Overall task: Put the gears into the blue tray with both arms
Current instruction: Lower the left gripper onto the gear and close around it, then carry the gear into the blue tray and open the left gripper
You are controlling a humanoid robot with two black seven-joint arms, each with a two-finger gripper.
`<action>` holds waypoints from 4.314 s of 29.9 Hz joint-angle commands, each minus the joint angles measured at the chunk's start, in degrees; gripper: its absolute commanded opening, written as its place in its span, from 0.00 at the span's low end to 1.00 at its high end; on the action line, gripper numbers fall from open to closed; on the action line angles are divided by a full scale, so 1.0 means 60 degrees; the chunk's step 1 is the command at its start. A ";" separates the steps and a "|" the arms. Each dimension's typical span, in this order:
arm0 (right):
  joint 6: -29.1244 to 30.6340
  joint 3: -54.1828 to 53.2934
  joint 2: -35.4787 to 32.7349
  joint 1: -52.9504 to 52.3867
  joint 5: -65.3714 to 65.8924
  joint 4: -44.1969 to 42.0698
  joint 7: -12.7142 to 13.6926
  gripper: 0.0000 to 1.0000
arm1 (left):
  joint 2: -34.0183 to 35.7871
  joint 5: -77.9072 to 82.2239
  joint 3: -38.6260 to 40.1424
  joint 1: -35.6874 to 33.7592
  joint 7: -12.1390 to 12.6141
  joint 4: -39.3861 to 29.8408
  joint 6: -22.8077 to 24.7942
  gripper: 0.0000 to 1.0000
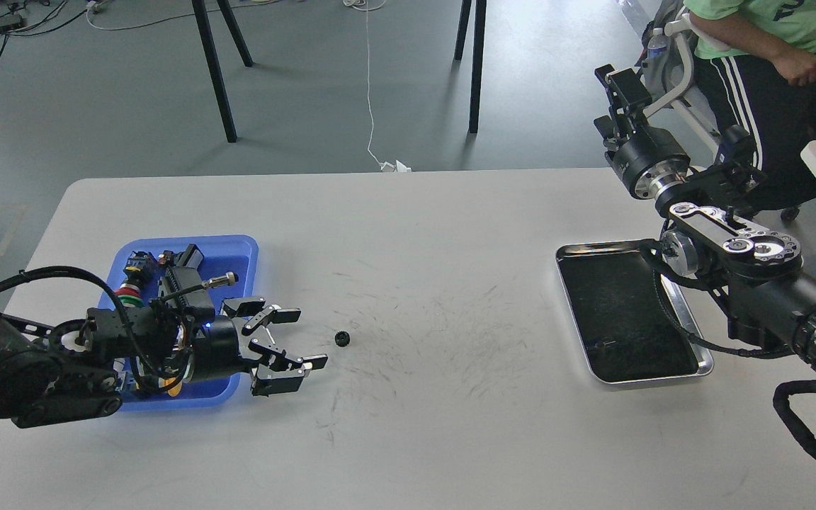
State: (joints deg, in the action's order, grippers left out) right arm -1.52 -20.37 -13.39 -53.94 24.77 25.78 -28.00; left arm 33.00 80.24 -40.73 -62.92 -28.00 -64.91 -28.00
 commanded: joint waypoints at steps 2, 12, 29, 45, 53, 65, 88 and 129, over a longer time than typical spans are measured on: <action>0.0034 -0.0047 -0.0040 0.0391 -0.0626 0.0112 0.0000 0.96 | -0.0050 0.0015 -0.0038 0.0028 0.0000 0.0081 0.0000 0.97; -0.0040 -0.0604 0.0019 0.0435 -0.0715 0.0142 0.0000 0.96 | -0.0650 0.0015 -0.0081 0.0116 0.0000 0.0565 0.0000 0.92; -0.0025 -0.0575 0.0033 0.0509 -0.0759 0.0054 0.0000 0.96 | -0.1251 0.0015 -0.0140 0.0174 0.0000 0.1224 0.0000 0.78; -0.0025 -0.0516 0.0048 0.0509 -0.0759 0.0039 0.0000 0.96 | -0.1632 0.0001 -0.0140 0.0394 0.0000 0.1546 0.0000 0.73; -0.0025 -0.0487 0.0034 0.0509 -0.0759 0.0025 0.0000 0.96 | -0.1735 0.0001 -0.0140 0.0379 0.0000 0.1824 0.0000 0.70; -0.0025 -0.0487 0.0048 0.0509 -0.0744 0.0025 0.0000 0.96 | -0.1808 0.0001 -0.0140 0.0467 0.0000 0.2000 0.0000 0.58; -0.0025 -0.0472 0.0034 0.0523 -0.0730 0.0025 0.0000 0.96 | -0.1808 -0.0072 -0.0111 0.0540 0.0000 0.2030 0.0000 0.33; 0.0004 -0.0472 0.0004 0.0465 -0.0686 -0.0005 0.0000 0.96 | 0.2439 -0.0805 0.0168 -0.0163 0.0000 0.0565 0.0000 0.11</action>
State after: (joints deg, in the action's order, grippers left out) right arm -1.49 -23.20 -13.53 -51.12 20.59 25.76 -28.00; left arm 45.33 75.25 -39.16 -63.97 -28.00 -60.77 -28.00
